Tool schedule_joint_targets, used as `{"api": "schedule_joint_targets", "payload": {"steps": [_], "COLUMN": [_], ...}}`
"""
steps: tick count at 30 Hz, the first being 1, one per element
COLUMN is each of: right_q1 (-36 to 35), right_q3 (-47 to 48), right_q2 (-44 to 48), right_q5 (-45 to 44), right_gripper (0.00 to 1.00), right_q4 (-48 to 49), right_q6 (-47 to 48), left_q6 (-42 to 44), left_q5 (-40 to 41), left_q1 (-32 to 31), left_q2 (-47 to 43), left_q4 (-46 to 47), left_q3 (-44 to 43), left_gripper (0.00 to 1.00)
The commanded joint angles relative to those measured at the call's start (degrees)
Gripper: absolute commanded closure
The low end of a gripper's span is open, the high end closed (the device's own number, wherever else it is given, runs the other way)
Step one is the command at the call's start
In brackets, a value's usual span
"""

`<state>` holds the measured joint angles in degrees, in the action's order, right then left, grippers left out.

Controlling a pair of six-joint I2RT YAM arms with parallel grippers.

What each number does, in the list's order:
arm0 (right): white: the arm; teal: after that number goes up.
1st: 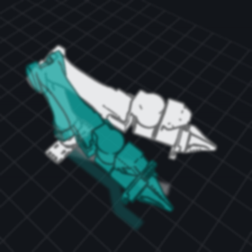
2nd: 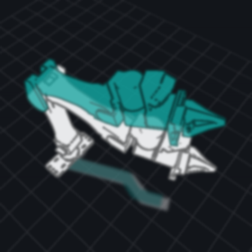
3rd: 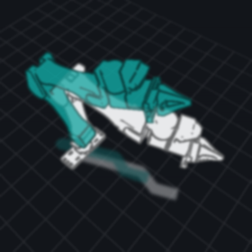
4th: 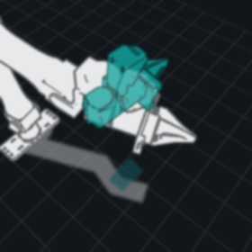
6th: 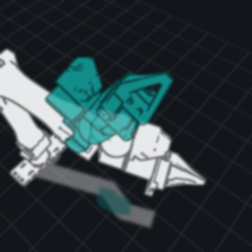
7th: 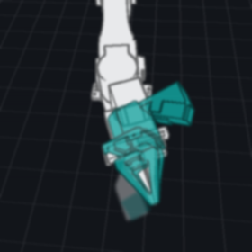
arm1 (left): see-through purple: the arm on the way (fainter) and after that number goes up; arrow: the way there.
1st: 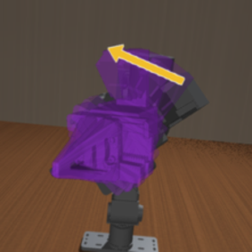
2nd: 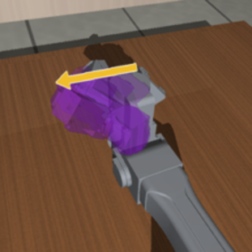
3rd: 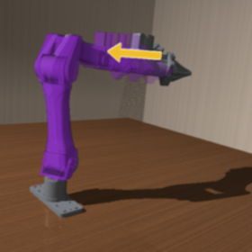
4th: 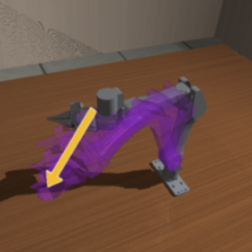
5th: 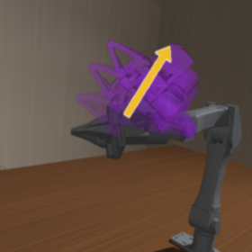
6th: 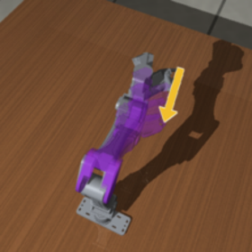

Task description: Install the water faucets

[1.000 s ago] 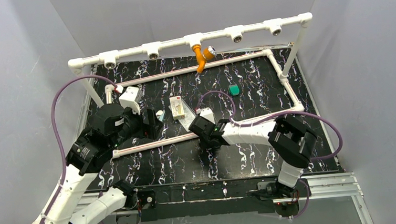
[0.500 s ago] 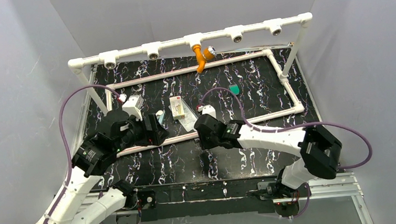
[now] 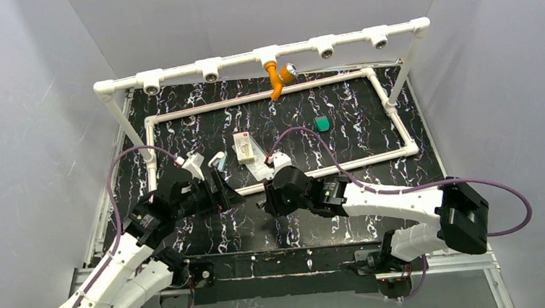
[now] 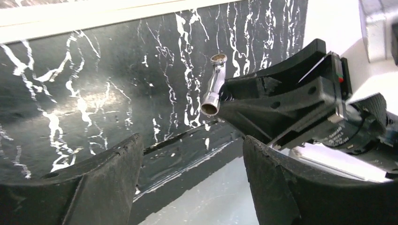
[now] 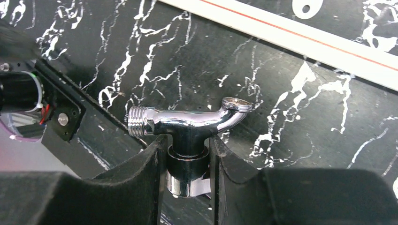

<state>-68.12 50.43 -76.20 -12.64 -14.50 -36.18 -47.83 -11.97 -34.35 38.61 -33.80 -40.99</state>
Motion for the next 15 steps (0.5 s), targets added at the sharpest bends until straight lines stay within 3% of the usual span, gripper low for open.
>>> {"api": "schedule_joint_targets", "payload": {"steps": [1, 11, 15], "right_q1": [-1.23, -1.98, -2.42], "right_q3": [0.22, 0.85, 1.15], "right_q2": [2.09, 1.96, 1.84], "right_q5": [0.55, 3.19, 4.52], "right_gripper": [0.99, 0.99, 0.99], "right_q4": [5.97, 10.14, 11.07], "right_q6": [0.7, -0.25, -0.03], "left_q6": [-10.1, -23.35, -25.77], "left_q5": [-6.61, -13.21, -13.51], "left_q1": [-0.02, -0.01, -0.02], "left_q2": [-1.19, -3.96, -4.64], "left_q4": [8.77, 21.57, 23.51], "left_q3": [4.84, 14.69, 16.45], "left_gripper": [0.27, 0.48, 0.5]}}
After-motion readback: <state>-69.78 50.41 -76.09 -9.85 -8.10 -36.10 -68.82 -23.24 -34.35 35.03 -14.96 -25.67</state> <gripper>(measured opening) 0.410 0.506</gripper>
